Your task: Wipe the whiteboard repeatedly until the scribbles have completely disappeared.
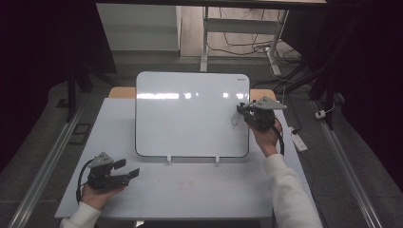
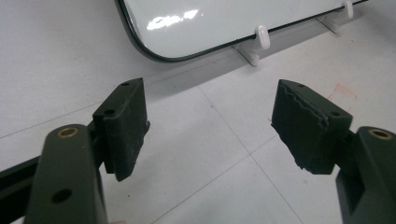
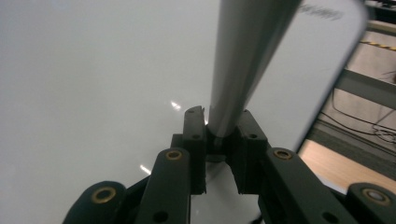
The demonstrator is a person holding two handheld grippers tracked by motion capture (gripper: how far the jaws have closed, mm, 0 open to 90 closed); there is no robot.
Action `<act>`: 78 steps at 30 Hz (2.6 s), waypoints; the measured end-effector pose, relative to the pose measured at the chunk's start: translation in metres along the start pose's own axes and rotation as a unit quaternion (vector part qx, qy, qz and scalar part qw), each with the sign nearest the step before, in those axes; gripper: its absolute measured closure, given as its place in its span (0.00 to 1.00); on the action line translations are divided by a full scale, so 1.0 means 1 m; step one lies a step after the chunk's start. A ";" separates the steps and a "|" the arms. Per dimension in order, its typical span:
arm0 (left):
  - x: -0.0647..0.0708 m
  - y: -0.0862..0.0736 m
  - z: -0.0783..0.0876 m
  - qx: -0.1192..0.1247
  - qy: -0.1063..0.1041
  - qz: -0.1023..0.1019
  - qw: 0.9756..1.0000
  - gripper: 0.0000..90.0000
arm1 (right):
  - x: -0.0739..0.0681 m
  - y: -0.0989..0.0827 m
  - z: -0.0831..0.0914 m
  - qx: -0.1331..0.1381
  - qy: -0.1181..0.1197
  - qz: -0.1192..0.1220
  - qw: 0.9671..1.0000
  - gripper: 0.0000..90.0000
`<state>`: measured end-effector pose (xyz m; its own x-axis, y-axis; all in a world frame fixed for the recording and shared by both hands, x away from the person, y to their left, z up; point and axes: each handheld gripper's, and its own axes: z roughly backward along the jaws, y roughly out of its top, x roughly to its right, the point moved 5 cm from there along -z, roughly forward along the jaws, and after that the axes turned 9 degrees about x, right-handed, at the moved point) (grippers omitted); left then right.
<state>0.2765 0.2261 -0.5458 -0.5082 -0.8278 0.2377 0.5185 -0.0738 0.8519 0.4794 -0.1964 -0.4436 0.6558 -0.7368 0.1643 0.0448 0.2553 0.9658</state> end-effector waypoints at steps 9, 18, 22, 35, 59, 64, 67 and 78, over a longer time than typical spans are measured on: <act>0.001 0.000 0.001 0.002 0.001 -0.001 1.000 0.30 | 0.008 0.003 0.003 0.010 -0.026 -0.001 1.000 0.86; 0.001 0.000 0.001 0.002 0.001 -0.001 1.000 0.30 | -0.008 -0.005 0.004 0.002 -0.017 0.033 0.999 0.86; 0.001 0.001 0.001 0.002 0.001 -0.002 1.000 0.30 | 0.008 0.002 0.004 0.012 -0.041 0.017 0.999 0.86; 0.002 0.001 0.001 0.003 0.000 -0.004 1.000 0.30 | -0.010 -0.006 0.005 -0.001 -0.014 0.035 0.999 0.86; 0.000 0.001 0.000 0.004 -0.004 -0.001 1.000 0.30 | -0.049 -0.026 0.006 -0.022 0.045 0.060 0.997 0.86; 0.002 0.002 0.000 0.003 -0.004 -0.005 1.000 0.30 | -0.020 -0.010 0.004 -0.006 -0.001 0.044 0.999 0.86; 0.001 0.001 0.001 0.004 -0.003 -0.002 1.000 0.30 | 0.003 0.001 0.004 0.002 -0.026 0.026 0.999 0.86; 0.000 0.001 -0.002 -0.001 -0.004 -0.004 1.000 0.30 | -0.022 -0.023 0.018 -0.026 0.020 0.062 0.998 0.86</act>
<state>0.2783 0.2248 -0.5457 -0.5178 -0.8225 0.2354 0.5156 -0.0804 0.8531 0.4509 -0.1973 -0.4659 0.6881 -0.6724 0.2729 0.0002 0.3763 0.9265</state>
